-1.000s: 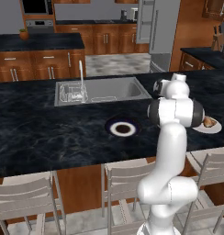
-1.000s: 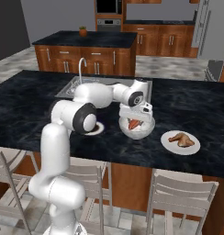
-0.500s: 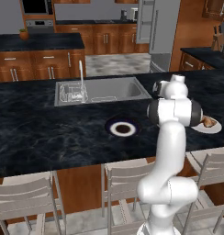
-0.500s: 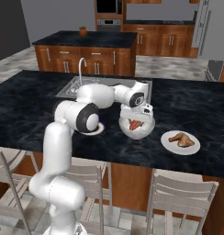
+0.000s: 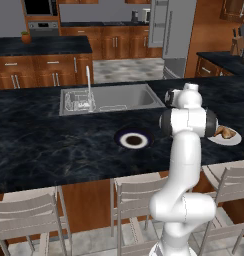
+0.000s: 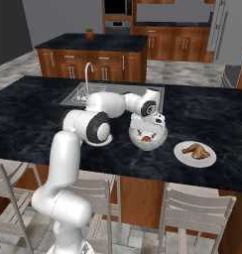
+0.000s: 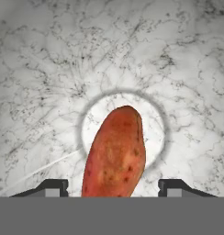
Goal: Pick the chicken drumstick and sweet potato from their plates and place them in the bowl. Then put the bowl in the fridge.
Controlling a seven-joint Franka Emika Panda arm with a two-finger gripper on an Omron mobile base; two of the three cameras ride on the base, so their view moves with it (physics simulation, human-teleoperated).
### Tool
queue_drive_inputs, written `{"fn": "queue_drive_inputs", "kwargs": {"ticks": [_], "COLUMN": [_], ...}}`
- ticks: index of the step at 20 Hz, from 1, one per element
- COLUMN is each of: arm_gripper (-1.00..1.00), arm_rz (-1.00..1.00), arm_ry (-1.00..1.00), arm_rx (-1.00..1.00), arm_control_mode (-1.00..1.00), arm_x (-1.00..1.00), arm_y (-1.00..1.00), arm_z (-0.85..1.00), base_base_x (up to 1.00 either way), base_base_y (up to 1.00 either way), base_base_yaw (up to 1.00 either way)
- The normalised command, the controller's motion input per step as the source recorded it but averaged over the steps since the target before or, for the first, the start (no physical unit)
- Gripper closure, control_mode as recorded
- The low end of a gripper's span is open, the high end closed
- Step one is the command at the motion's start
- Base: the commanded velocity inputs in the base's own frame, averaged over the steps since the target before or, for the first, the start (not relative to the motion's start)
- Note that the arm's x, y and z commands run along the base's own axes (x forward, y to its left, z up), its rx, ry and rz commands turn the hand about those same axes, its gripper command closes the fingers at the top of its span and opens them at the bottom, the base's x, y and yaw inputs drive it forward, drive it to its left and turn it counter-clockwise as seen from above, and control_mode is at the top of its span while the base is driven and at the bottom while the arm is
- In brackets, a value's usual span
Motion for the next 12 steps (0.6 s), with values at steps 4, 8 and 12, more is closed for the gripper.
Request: {"fn": "queue_drive_inputs", "kwargs": {"ticks": [4, 8, 12], "arm_gripper": [-1.00, -1.00, -1.00], "arm_rz": [0.00, 0.00, 0.06], "arm_ry": [0.06, 0.00, 0.00], "arm_rx": [0.03, 0.03, 0.00], "arm_control_mode": [-1.00, -1.00, -1.00], "arm_x": [0.07, 0.00, -0.21], "arm_y": [-0.05, -0.07, -0.18], "arm_z": [-0.02, 0.15, 0.44], "base_base_x": [0.00, 0.00, 0.00], "base_base_y": [0.00, 0.00, 0.00], "base_base_yaw": [0.00, 0.00, 0.00]}}
